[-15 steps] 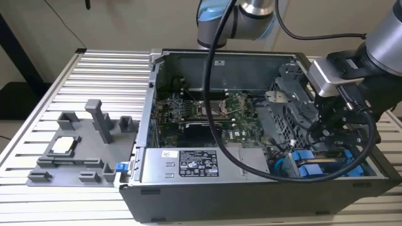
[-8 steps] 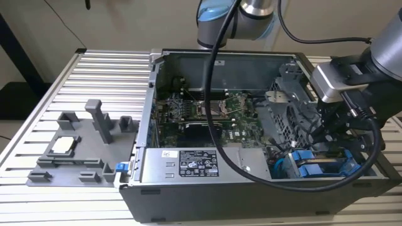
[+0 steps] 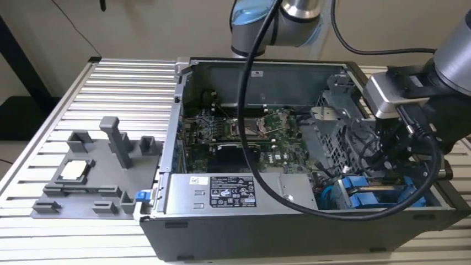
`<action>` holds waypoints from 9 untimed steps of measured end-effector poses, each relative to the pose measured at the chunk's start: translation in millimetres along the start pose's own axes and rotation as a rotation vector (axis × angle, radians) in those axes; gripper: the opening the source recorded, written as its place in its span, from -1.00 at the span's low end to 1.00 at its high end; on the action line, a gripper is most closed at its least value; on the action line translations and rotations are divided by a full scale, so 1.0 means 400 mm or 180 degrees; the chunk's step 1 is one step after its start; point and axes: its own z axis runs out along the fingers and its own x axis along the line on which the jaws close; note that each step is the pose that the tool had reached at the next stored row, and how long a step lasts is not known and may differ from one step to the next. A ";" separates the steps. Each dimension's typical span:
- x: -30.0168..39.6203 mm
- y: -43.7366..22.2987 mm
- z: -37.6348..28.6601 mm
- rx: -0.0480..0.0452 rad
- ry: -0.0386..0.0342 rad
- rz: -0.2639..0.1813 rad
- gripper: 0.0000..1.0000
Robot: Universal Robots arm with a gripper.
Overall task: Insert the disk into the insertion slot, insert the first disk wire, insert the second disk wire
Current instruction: 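Insert the first disk wire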
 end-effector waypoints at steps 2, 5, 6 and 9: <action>0.001 -0.010 0.006 0.0001 0.0008 0.0007 -0.68; 0.002 -0.021 0.014 0.0003 0.0017 0.0020 -0.68; 0.002 -0.022 0.016 0.0004 0.0021 0.0032 -0.68; 0.003 -0.022 0.021 0.0014 0.0032 0.0097 -0.68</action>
